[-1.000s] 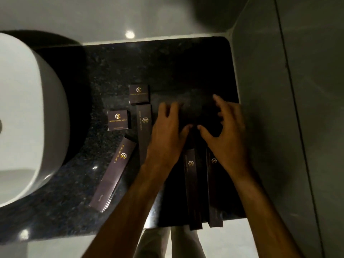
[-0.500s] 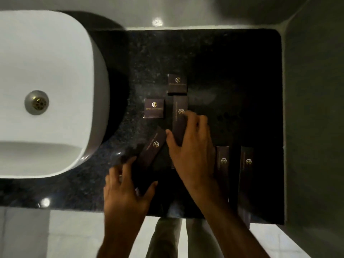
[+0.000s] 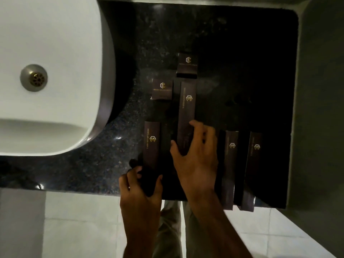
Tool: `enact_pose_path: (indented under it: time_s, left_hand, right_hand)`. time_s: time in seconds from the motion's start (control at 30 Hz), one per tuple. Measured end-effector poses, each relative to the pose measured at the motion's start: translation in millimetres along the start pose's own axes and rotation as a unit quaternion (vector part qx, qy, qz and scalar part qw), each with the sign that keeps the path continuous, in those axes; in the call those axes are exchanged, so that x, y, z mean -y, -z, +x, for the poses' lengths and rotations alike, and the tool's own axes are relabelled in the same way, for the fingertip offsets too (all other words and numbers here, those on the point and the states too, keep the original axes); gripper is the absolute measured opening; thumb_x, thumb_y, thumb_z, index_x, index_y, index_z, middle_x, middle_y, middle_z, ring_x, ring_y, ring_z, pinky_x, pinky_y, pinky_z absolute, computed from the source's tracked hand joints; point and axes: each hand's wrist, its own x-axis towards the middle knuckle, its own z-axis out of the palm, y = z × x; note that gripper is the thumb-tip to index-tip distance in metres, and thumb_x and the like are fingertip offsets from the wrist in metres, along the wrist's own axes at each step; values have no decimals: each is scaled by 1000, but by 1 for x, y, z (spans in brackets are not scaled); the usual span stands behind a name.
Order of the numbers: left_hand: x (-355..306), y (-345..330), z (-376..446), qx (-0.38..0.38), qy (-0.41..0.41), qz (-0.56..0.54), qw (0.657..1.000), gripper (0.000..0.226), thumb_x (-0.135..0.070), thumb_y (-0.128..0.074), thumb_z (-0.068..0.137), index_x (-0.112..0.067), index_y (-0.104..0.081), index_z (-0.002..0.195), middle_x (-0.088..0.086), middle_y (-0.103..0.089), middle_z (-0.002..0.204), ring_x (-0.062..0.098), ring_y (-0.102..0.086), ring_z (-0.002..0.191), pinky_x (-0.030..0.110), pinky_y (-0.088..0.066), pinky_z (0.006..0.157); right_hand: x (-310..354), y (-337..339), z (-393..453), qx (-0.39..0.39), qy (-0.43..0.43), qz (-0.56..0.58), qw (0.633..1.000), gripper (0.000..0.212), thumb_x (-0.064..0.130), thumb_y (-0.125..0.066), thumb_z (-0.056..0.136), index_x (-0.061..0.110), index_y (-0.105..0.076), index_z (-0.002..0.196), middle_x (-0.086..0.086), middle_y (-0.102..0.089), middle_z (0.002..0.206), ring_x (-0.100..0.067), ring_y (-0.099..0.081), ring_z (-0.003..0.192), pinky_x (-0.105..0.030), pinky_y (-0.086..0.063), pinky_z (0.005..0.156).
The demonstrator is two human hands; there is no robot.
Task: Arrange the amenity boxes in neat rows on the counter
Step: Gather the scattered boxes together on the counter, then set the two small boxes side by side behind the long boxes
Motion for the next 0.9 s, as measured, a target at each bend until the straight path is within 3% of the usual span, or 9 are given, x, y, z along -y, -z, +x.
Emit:
enact_pose_path:
  time_s: [0.1,0.17,0.23,0.37,0.5,0.67,0.73,0.83,0.9]
  left_hand:
    - [3,2,-1,-4,3,-5,1000,59,-33,-85,71,-8,-57,117,13,-59,109,21,-61,87,25,-53,72]
    - [1,2,-4,-4,6,-6,1000,61,-35,-85,71,-8,-57,119,13,-60,111,24,-63,91,23,-51,74]
    - [-1,-1,-7,1,4,-5,1000,63,-39,-83,72,-10,-57,121,14,-61,114,25,-64,95,22,-50,77]
    - [-4,-9,-11,24,0,-19,1000,61,-44,-79,76,-14,-56,123,12,-63,115,24,-65,95,27,-57,79]
    - [-4,-12,-11,25,-5,-20,999,63,-39,-81,74,-10,-56,124,14,-61,112,25,-63,94,32,-59,78]
    - [-16,6,5,-27,-27,-57,998,55,-54,-67,81,-18,-54,121,9,-57,110,11,-55,83,7,-42,68]
    - [-28,16,26,-30,-91,-71,993,44,-46,-59,88,-18,-54,121,8,-54,114,11,-56,90,13,-50,70]
    - [-61,25,79,3,-182,-64,981,39,-30,-59,92,-20,-51,129,7,-44,130,18,-56,110,33,-56,87]
    - [-83,26,122,7,-232,3,973,56,-23,-65,85,-21,-45,137,8,-38,140,27,-46,122,42,-49,98]
  right_hand:
    - [0,5,-3,-11,-20,21,1000,60,37,-76,84,30,-44,134,3,-43,130,-5,-45,105,-6,-32,73]
    - [-5,9,-23,-35,-7,13,999,56,37,-75,85,27,-49,133,2,-45,131,-8,-50,108,-7,-40,77]
    - [-12,10,-54,-21,-22,20,999,57,38,-78,83,26,-51,133,1,-44,135,-11,-54,110,-19,-54,80]
    - [-31,1,-96,19,-79,6,997,57,33,-86,77,17,-62,126,-10,-57,130,-27,-64,110,-37,-62,80]
    - [-38,-4,-99,40,-70,-15,997,59,31,-88,75,14,-62,125,-12,-56,129,-30,-64,110,-39,-63,74]
    - [-21,26,-71,-31,-14,35,999,60,49,-73,80,26,-50,131,-1,-52,132,-21,-62,111,-40,-61,81]
    - [-9,38,-32,-45,30,63,997,51,52,-60,86,32,-49,132,7,-47,131,-7,-56,108,-27,-59,79]
    - [22,39,50,-66,123,74,987,52,37,-65,87,26,-49,136,0,-44,139,3,-44,116,-2,-45,79]
    - [41,32,105,-43,148,31,988,67,26,-72,83,26,-44,144,-5,-38,149,-7,-40,128,-5,-38,86]
